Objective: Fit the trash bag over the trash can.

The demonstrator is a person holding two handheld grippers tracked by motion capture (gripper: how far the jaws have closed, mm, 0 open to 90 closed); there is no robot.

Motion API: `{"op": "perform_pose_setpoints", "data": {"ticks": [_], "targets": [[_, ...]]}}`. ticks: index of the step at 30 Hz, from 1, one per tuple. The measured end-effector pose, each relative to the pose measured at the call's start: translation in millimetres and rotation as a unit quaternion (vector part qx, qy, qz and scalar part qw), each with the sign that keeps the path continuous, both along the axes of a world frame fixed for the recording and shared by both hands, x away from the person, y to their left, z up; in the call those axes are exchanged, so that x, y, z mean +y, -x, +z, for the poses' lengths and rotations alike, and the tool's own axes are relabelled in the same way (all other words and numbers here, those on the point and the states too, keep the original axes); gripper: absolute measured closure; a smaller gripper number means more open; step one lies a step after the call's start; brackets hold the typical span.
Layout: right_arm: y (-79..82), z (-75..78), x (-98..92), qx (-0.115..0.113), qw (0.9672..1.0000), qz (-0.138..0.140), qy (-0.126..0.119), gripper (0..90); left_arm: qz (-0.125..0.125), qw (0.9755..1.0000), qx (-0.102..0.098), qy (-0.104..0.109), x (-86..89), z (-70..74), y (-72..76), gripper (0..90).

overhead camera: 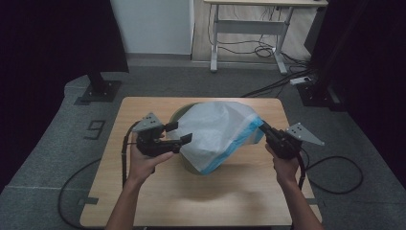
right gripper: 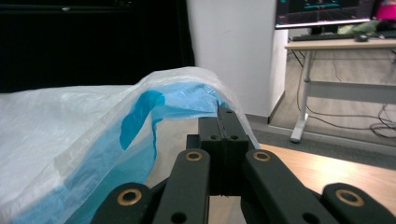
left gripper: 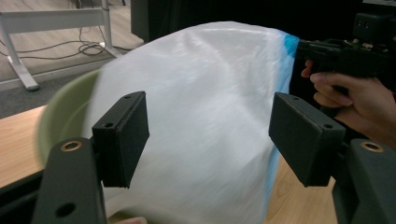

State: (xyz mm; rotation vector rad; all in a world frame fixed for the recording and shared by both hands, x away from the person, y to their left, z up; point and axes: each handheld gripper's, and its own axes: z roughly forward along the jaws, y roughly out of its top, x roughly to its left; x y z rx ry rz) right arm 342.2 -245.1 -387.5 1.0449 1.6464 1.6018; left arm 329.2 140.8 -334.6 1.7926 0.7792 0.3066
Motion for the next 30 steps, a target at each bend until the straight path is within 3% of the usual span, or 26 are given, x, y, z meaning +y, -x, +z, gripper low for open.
{"op": "perform_pose_setpoints", "data": {"ticks": [9,22,26,30], "targets": [[4.1,-5.4,17.1,-0.001,0.9996,0.026,0.01,88.6,-0.01,0.9991,0.019,-0.037,-36.3,-16.0,-5.7,28.5],[15.4,-10.1,40.6,-0.008,0.9979,0.059,0.023,88.6,-0.025,0.998,0.031,-0.05,-62.3,-27.2,-9.8,29.0],[19.7,-9.9,46.7,-0.02,0.9966,0.065,0.046,88.6,-0.021,0.9972,0.033,-0.064,-68.6,-32.9,-12.9,34.4],[22.3,-8.7,46.0,-0.025,0.9964,0.066,0.047,88.6,-0.022,0.9971,0.034,-0.064,-69.3,-36.1,-13.8,51.4]]}}
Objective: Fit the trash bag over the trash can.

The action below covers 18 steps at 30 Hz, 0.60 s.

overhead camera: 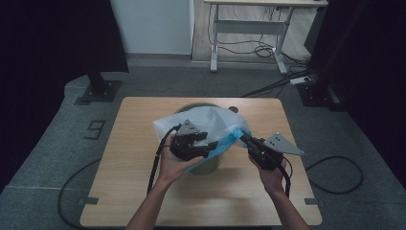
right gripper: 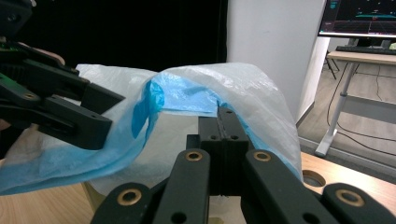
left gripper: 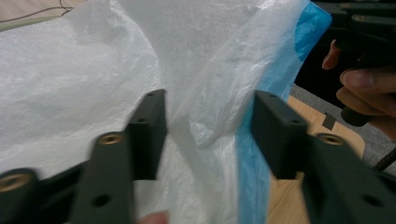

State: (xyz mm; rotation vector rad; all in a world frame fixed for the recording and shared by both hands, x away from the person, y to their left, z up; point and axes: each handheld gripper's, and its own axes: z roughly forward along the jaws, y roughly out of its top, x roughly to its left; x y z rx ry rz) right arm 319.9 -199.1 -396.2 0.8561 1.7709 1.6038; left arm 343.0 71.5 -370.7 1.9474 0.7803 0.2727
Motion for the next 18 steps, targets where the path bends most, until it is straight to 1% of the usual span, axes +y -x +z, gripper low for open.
{"op": "perform_pose_setpoints", "data": {"ticks": [3,5,6,9,11,13,14,16,17,18], "targets": [[0.8,0.4,-3.0,0.0,1.0,-0.003,-0.002,88.6,-0.005,0.9999,0.006,0.009,1.7,-0.7,-0.9,66.0],[0.9,0.4,-5.2,0.002,1.0,-0.004,-0.006,88.6,-0.012,0.9997,0.014,0.019,2.9,-0.8,-2.6,74.5],[0.9,0.5,-6.0,0.002,1.0,-0.004,-0.008,88.6,-0.017,0.9994,0.019,0.024,3.1,-1.0,-3.6,78.0],[1.2,0.3,-7.2,0.003,1.0,-0.005,-0.008,88.5,-0.027,0.9988,0.026,0.03,2.8,-1.6,-6.3,86.6],[1.3,0.0,-7.8,0.003,1.0,-0.004,-0.008,88.4,-0.031,0.9986,0.027,0.033,2.5,-1.6,-6.6,89.3],[1.2,-0.2,-9.0,0.003,1.0,-0.005,-0.008,87.8,-0.036,0.9985,0.026,0.032,2.2,-1.8,-6.8,89.7],[0.9,-0.4,-9.8,0.005,0.9999,-0.005,-0.009,85.6,-0.035,0.9986,0.023,0.032,2.6,-1.7,-6.7,89.7],[0.4,-1.7,-11.4,0.007,0.9999,-0.013,-0.008,77.1,-0.03,0.9986,0.019,0.039,4.4,-0.9,-6.5,89.7],[0.7,-2.7,-12.6,0.008,0.9997,-0.02,-0.009,75.2,-0.028,0.9985,0.018,0.044,5.6,-0.4,-6.6,89.8],[1.4,-3.9,-14.0,0.01,0.9997,-0.02,-0.012,73.1,-0.024,0.9985,0.015,0.047,6.8,0.2,-6.6,89.8]]}}
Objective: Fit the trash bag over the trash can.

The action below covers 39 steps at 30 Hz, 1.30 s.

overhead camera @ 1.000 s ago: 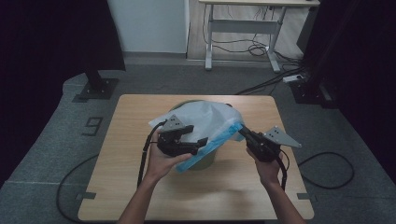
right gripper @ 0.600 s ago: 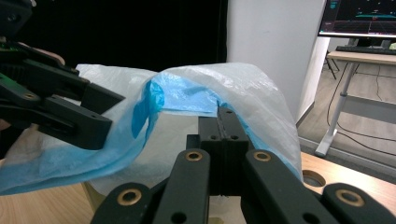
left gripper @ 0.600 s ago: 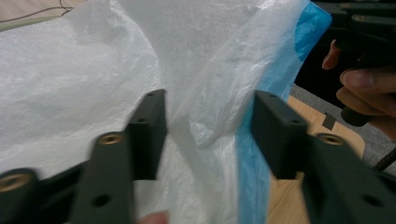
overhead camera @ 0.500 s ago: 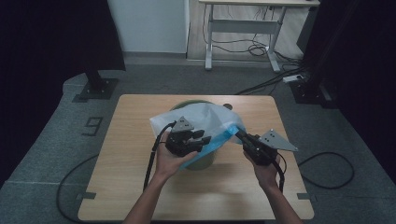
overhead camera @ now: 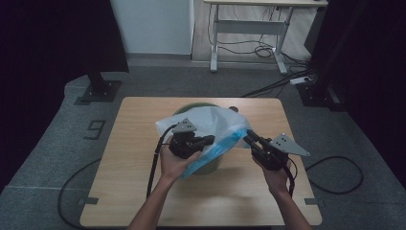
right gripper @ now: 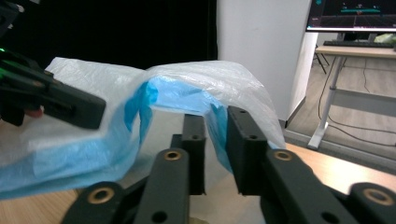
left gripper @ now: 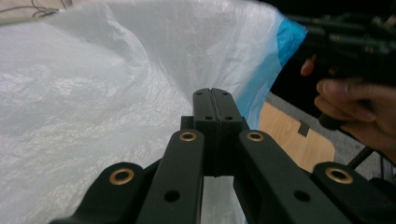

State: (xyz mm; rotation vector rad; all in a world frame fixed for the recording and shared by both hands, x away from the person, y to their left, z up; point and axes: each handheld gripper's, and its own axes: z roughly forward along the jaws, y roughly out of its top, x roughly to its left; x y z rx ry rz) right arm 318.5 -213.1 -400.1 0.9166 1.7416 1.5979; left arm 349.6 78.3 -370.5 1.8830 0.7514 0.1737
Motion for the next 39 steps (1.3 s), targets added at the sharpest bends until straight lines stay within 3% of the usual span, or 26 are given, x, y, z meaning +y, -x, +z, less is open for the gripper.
{"op": "perform_pose_setpoints", "data": {"ticks": [4,11,15,19,21,24,25,39], "targets": [[7.4,-5.5,-4.5,0.009,0.9999,0.009,-0.005,66.7,0.01,0.9999,-0.002,0.006,4.4,1.1,-1.7,89.8],[20.5,-14.0,2.3,0.019,0.9988,0.045,0.0,64.4,0.017,0.9998,0.003,0.014,3.0,-0.8,-5.3,89.8],[18.1,-14.5,10.6,0.019,0.9982,0.056,0.005,62.7,0.012,0.9998,0.004,0.012,-0.4,-1.3,-5.0,89.8],[9.3,-10.4,15.5,0.026,0.9974,0.066,-0.016,62.5,0.012,0.9998,0.002,0.013,-1.2,-0.6,-5.0,89.8],[6.5,-7.3,19.0,0.023,0.9972,0.069,-0.018,69.2,0.013,0.9998,0.0,0.012,-1.6,-0.6,-5.1,89.8],[3.4,-4.9,22.5,0.021,0.9973,0.069,-0.012,86.8,0.016,0.9998,-0.007,0.009,-1.2,0.1,-5.6,89.8],[2.7,-4.8,22.7,0.021,0.9975,0.068,-0.01,88.4,0.02,0.9997,-0.009,0.01,-0.3,0.6,-5.6,89.8],[2.6,-11.3,1.9,0.018,0.9987,0.033,0.034,88.7,0.079,0.9957,-0.047,0.012,23.5,8.6,-10.1,89.9]]}}
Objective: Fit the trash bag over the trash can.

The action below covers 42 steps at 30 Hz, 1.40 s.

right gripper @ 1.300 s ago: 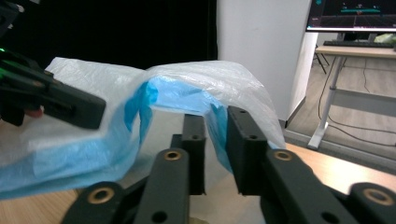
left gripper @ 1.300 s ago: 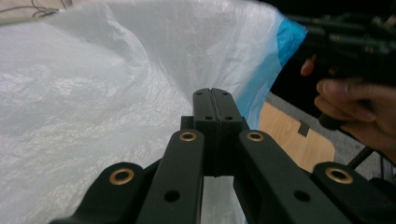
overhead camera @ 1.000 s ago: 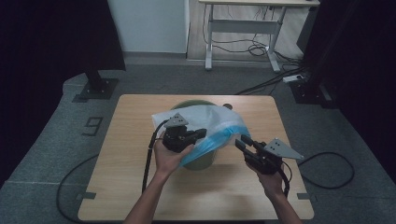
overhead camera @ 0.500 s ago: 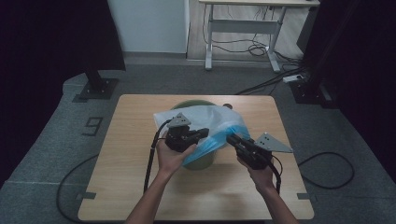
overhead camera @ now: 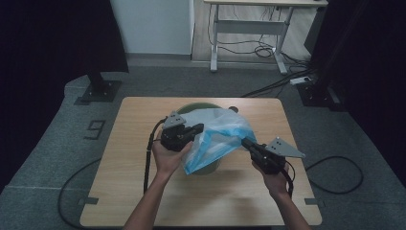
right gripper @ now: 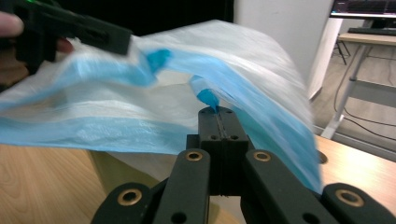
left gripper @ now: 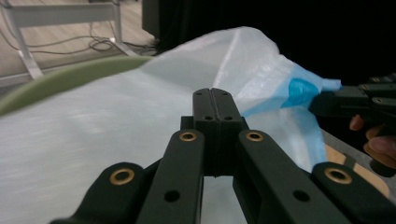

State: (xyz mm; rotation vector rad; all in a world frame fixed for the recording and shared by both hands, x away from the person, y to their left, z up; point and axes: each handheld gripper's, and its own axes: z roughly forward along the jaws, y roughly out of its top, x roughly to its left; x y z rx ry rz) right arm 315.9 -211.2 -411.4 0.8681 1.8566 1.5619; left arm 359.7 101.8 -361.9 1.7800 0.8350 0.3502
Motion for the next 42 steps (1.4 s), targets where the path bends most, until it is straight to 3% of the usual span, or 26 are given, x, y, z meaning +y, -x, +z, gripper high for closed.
{"op": "perform_pose_setpoints", "data": {"ticks": [4,15,18,21,28,31,38,42], "targets": [[1.1,-4.6,-10.1,-0.002,0.9999,-0.013,0.008,88.7,0.007,0.9998,-0.001,0.016,11.8,2.4,0.0,89.8],[5.3,-7.5,-24.0,-0.006,0.9998,-0.019,0.004,88.7,-0.008,0.9999,-0.001,0.014,17.2,-3.7,8.4,89.7],[8.2,-9.2,-26.2,-0.008,0.9998,-0.016,0.008,88.7,-0.015,0.9998,0.001,0.016,19.7,-5.5,10.6,89.7],[11.4,-10.5,-26.8,-0.013,0.9997,-0.013,0.014,88.7,-0.041,0.999,0.005,0.02,18.2,-6.6,11.9,88.6],[11.6,-6.6,-21.1,-0.019,0.9996,-0.002,0.023,88.7,-0.034,0.9989,-0.031,-0.009,-7.1,1.9,14.9,56.0],[11.7,-5.9,-19.0,-0.019,0.9996,0.002,0.022,88.6,-0.041,0.9989,-0.02,-0.013,-16.4,3.4,12.2,46.1],[10.4,-6.1,-15.7,-0.017,0.9997,0.003,0.019,88.6,-0.062,0.998,0.009,0.002,-33.7,2.0,13.1,30.2],[9.7,-5.0,-15.8,-0.016,0.9997,0.0,0.016,88.6,-0.084,0.9962,0.018,-0.014,-48.1,1.5,17.3,24.2]]}}
